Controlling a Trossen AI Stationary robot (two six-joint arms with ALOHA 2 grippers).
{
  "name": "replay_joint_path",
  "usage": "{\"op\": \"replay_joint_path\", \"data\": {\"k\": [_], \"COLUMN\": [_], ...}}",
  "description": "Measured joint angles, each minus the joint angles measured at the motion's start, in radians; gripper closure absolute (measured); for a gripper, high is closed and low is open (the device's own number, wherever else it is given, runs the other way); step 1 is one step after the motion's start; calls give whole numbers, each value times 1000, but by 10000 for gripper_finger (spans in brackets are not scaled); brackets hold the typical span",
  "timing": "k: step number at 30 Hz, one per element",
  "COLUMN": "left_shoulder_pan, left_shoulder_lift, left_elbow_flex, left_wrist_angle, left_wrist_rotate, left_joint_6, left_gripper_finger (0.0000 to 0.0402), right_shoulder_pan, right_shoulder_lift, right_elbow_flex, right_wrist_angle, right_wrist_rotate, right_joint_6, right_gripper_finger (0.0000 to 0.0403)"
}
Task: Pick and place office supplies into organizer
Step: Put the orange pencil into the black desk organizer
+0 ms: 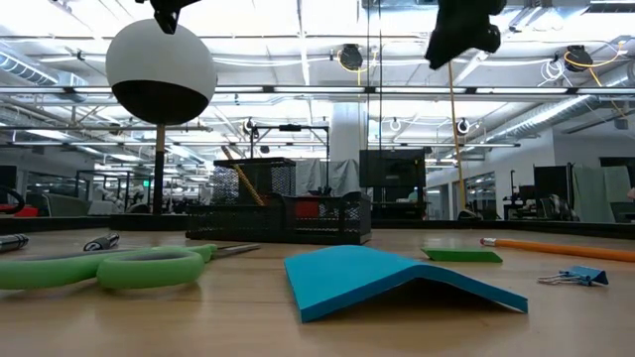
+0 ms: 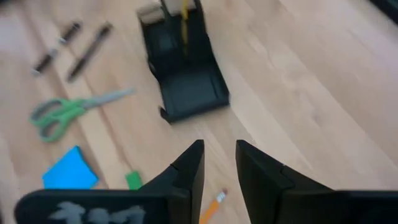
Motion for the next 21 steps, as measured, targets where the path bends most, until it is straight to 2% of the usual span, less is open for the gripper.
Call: {"op": "replay_joint_path", "data": {"k": [10, 21], "left_shoulder_pan": [0, 0], "left_shoulder_lift": [0, 0], "left_elbow_flex": [0, 0], "left_wrist_angle": [-1, -8], "left_wrist_rotate": [0, 0], "left_joint_6": [0, 1], "left_gripper_finger": [275, 275], "right_shoulder_pan": [48, 74], "right_shoulder_lift": [235, 352], "right_elbow_flex": [215, 224], "right_wrist_angle": [-271, -309], "right_wrist_rotate": [-1, -137], "right_joint_6": [111, 363], "right_gripper_finger": [366, 367]}}
